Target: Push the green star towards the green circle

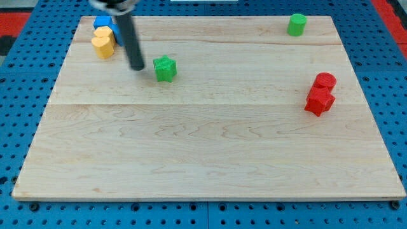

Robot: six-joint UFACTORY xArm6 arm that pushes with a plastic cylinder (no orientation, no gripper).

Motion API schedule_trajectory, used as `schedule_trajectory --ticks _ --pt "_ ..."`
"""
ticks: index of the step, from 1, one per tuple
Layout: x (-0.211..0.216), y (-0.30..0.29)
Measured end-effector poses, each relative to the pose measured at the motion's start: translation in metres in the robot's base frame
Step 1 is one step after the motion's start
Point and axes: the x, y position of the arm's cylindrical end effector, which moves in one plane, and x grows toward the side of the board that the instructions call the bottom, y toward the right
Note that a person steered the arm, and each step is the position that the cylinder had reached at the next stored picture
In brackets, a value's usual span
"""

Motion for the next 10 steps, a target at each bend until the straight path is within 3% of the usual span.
schedule_trajectory --ticks 1,2,3,4,5,6,8,9,10 --pt "-0.007 0.037" --pt "0.0 -0.037" --pt "0.02 -0.042" --pt "0.032 0.01" --pt "0.012 0.083" --pt "0.011 0.109" --pt "0.061 0.08" --pt "0.034 0.082" --pt "0.009 0.129"
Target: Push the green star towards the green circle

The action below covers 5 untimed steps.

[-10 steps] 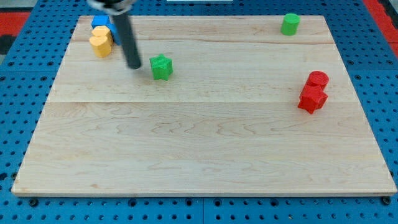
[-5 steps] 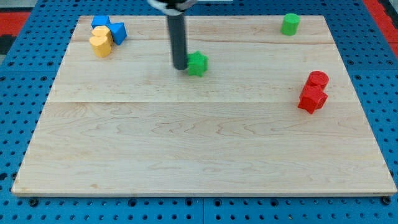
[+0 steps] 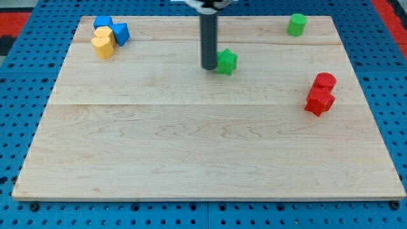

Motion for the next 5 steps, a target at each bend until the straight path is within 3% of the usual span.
schedule_trajectory --ticks 2,4,5 --pt "-0.037 0.098" --pt "0.017 0.112" --pt "0.014 0.128"
